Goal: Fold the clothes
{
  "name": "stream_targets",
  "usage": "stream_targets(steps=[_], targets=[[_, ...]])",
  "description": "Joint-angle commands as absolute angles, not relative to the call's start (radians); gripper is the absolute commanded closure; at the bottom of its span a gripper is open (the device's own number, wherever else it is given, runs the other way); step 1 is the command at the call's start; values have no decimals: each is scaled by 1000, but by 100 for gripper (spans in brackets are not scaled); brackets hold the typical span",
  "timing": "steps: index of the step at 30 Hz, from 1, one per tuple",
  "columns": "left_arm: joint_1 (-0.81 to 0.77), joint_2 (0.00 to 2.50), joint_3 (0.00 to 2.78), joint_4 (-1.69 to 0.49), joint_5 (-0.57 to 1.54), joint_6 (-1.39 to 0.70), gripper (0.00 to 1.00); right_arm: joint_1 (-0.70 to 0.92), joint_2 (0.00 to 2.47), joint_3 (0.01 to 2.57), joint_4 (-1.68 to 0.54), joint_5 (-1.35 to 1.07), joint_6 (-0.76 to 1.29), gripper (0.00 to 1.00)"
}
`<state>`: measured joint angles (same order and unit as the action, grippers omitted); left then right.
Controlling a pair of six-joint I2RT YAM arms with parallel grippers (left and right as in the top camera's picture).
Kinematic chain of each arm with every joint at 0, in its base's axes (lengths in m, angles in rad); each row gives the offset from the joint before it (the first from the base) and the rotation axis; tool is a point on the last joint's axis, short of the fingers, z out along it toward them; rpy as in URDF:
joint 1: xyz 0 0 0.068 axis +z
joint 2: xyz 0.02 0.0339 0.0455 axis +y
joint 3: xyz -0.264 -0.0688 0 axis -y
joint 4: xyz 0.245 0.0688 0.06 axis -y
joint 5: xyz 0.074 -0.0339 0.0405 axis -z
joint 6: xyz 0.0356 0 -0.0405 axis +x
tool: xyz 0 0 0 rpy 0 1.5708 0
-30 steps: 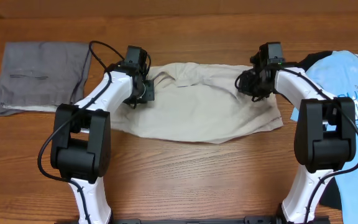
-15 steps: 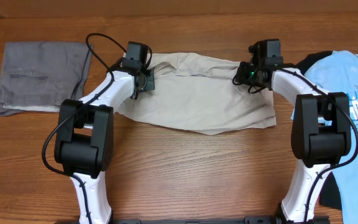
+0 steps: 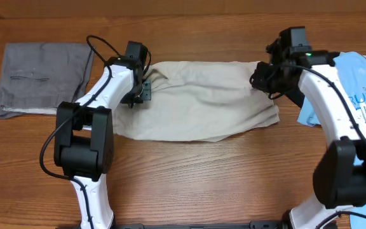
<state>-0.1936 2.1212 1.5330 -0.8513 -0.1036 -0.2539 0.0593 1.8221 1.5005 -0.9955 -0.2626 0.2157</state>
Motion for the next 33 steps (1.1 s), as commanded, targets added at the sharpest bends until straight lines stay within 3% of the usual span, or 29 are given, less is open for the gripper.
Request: stream_targets(steps=[1, 8, 14, 24, 33], targets=[[-183, 2098, 1547, -914, -43, -255, 96, 56, 1847, 1468, -1027, -258, 214, 96], [-183, 2102, 1544, -1040, 20, -255, 94, 56, 1848, 1321, -916, -255, 215, 96], [-183, 2106, 1498, -988, 19, -252, 96, 58, 1864, 1181, -728, -256, 215, 96], [-183, 2106, 1385, -748, 16, -246, 96, 58, 1892, 1058, -483, -224, 241, 96], [-182, 2106, 1269, -428, -72, -236, 96, 58, 2079, 1056, -203, -210, 264, 96]])
